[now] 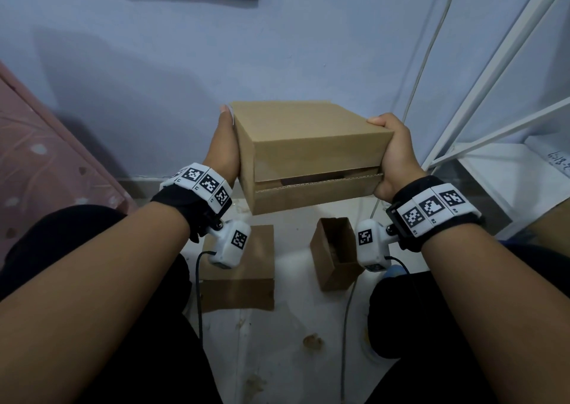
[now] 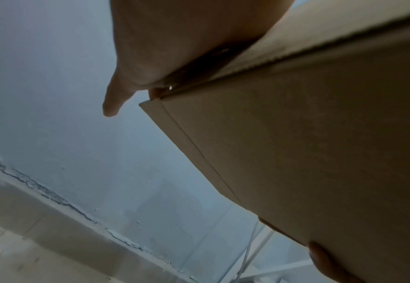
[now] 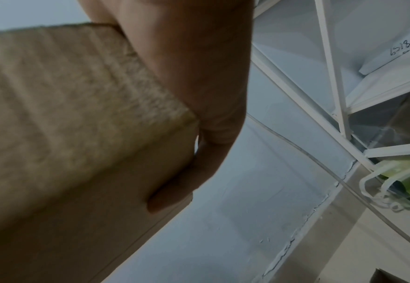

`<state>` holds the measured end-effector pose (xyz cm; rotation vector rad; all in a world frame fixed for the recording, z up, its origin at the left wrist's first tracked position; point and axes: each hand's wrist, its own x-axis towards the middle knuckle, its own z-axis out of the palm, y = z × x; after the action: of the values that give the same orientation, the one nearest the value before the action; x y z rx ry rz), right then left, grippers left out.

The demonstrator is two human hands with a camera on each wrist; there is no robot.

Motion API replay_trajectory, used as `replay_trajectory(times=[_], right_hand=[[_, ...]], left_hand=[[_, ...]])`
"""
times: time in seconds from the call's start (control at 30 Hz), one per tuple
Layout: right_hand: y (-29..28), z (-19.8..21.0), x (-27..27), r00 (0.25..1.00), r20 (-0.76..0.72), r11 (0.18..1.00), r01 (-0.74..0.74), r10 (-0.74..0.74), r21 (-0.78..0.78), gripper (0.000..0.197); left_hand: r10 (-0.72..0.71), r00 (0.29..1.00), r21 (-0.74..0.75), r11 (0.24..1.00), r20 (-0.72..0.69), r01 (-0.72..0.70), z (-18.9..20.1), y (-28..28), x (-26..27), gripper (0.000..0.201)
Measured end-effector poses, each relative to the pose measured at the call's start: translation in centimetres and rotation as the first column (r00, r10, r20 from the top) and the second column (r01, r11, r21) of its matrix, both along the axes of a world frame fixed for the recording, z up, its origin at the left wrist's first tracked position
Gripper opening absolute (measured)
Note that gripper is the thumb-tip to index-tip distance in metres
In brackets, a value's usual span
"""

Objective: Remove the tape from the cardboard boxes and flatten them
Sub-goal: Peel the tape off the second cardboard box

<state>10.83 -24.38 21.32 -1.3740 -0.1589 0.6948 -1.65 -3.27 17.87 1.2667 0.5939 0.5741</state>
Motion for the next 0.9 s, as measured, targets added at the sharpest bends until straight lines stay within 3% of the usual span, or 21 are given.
replay_trajectory(times=[0.2,0.33,0.43,0.73,0.9], right_hand=[[0.4,-0.5,0.2,0.984,0.038,0.985,0.171,-0.172,0.029,0.026],[0.3,-0.9,0.8,0.954,0.012,0.953,0.300,-0.300,0.038,0.042],[0.1,-1.0,1.2,0.904,-0.008,0.902,0.427,-0.428,0.063,0.032],[0.3,-1.2,1.4,0.801,-0.005,0.798,0.597,-0.599,0.084,0.024],[0.4,-1.3,1.5,0.816,-0.016,0.813,0.577,-0.578,0.081,0.024]], left_hand=[[-0.147,0.989,0.006,0.989,-0.035,0.147,-0.3,-2.1,-0.2,0.071],[-0.248,0.967,0.033,0.968,-0.064,0.250,-0.9,-2.4,-0.1,0.077],[-0.312,0.940,0.000,0.949,-0.135,0.315,-0.8,-1.9,0.3,0.084],[-0.266,0.950,-0.004,0.963,-0.165,0.269,-0.9,-1.7,0.6,0.084],[-0.285,0.944,0.024,0.956,-0.168,0.293,-1.2,-2.1,0.5,0.081]])
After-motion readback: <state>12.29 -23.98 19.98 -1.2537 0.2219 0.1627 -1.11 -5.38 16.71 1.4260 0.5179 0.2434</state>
